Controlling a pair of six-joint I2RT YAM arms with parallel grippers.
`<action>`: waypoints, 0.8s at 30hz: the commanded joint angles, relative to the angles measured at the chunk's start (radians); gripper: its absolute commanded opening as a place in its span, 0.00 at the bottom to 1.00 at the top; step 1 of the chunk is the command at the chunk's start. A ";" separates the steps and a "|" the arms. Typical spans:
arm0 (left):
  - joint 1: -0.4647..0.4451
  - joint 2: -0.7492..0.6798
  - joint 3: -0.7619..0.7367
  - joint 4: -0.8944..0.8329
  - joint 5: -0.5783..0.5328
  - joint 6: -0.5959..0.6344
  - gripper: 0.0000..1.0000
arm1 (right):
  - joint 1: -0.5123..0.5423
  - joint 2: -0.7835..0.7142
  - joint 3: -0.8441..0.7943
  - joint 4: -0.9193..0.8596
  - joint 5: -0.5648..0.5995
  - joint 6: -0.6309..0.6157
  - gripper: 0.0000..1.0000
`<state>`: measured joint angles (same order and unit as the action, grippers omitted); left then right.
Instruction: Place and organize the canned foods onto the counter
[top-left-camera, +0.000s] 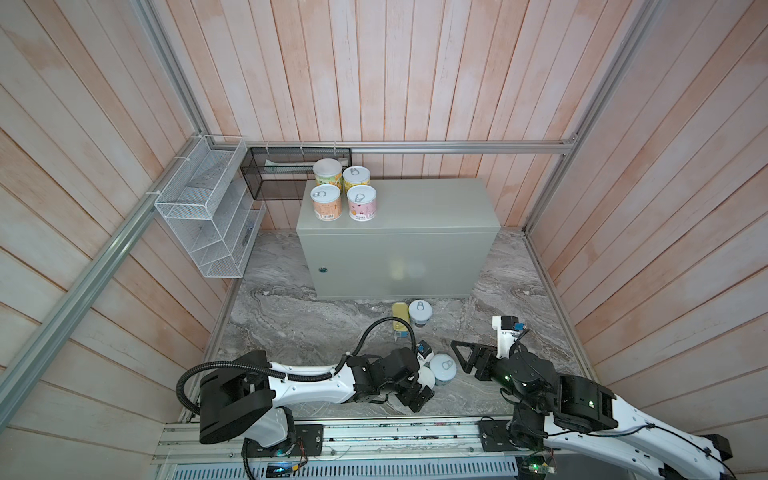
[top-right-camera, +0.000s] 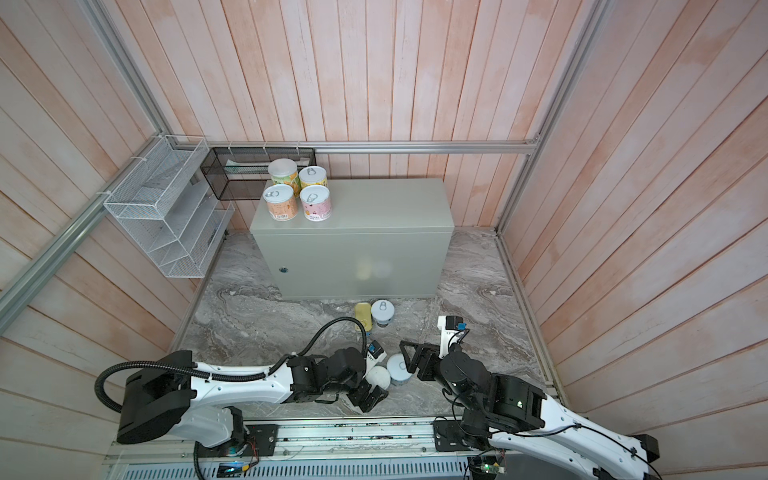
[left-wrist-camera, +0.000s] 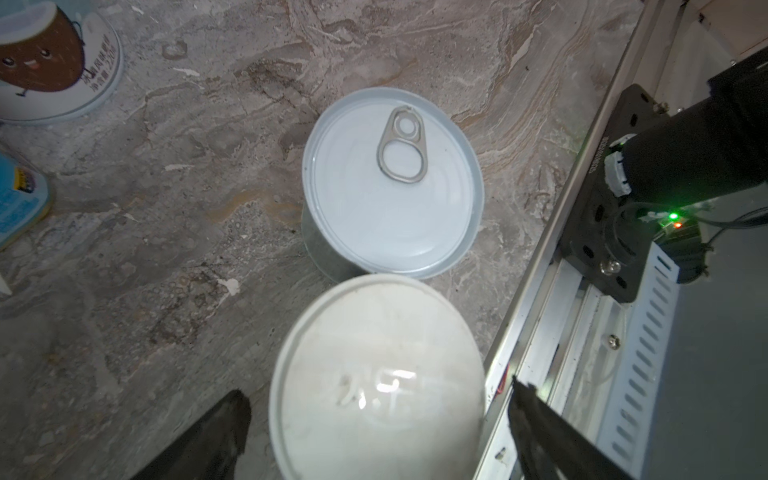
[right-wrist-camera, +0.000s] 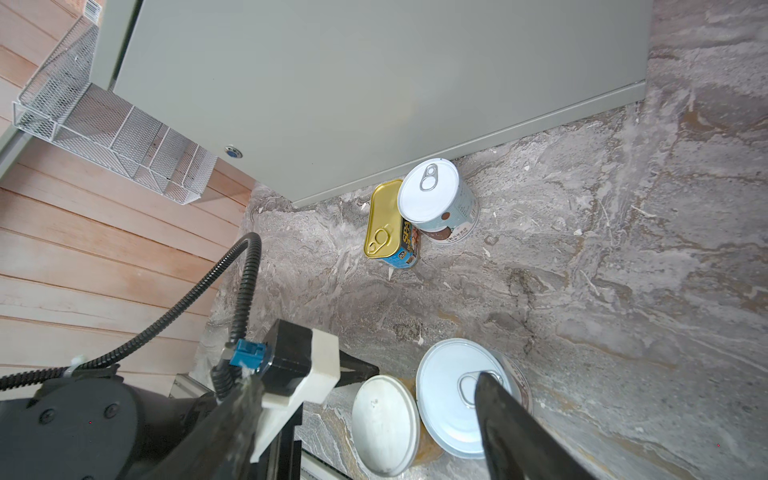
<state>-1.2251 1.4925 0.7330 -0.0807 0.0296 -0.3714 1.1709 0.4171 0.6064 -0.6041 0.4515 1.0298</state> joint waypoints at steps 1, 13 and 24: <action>-0.004 0.038 0.043 -0.026 -0.056 -0.011 0.99 | 0.004 -0.012 -0.012 -0.025 0.023 0.018 0.80; -0.004 0.056 0.071 -0.008 -0.084 -0.018 0.76 | 0.003 -0.002 -0.019 -0.016 0.023 0.014 0.80; -0.001 0.038 0.059 -0.011 -0.127 -0.032 0.58 | 0.003 0.049 -0.040 0.066 -0.010 -0.077 0.80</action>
<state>-1.2251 1.5448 0.7910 -0.0792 -0.0608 -0.3901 1.1709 0.4522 0.5800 -0.5793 0.4469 1.0092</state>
